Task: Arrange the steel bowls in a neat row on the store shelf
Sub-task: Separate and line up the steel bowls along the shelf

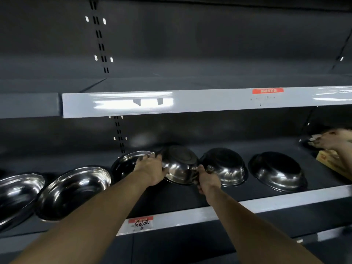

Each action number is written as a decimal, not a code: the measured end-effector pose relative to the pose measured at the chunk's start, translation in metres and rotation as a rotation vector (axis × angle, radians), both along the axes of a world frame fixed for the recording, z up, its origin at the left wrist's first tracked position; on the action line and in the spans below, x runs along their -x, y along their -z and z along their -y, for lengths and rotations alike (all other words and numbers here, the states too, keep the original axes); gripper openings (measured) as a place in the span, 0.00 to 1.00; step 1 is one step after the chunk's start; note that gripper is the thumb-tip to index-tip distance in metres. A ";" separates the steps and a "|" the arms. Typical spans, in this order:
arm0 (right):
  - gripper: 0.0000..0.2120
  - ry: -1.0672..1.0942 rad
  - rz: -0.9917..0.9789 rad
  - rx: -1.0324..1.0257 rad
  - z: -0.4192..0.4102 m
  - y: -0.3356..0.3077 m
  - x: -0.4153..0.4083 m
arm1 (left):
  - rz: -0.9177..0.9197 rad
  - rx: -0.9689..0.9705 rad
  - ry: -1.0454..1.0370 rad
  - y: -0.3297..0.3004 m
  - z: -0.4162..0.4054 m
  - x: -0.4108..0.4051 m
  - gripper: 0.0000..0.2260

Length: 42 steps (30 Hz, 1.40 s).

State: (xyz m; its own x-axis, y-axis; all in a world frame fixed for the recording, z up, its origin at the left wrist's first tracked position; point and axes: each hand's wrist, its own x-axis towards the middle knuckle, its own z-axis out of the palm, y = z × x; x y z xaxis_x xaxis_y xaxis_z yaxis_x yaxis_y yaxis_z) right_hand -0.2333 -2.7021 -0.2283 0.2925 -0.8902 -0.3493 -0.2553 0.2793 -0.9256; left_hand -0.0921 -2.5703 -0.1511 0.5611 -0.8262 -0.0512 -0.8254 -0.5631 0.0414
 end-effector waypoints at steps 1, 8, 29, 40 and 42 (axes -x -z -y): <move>0.24 -0.008 -0.001 -0.015 0.002 0.000 0.000 | -0.004 -0.005 -0.010 0.001 0.005 0.000 0.29; 0.23 -0.098 0.015 -0.086 0.012 0.008 -0.003 | -0.109 0.074 -0.108 0.014 0.026 0.002 0.36; 0.16 -0.235 0.175 0.068 -0.002 0.002 0.001 | -0.341 0.494 -0.227 0.029 0.003 0.019 0.35; 0.35 -0.203 0.127 0.681 -0.038 -0.005 0.036 | -0.746 1.033 -0.325 0.015 -0.022 0.033 0.19; 0.38 -0.169 0.104 0.683 -0.043 -0.008 0.042 | -0.877 1.108 -0.347 0.008 -0.024 0.035 0.22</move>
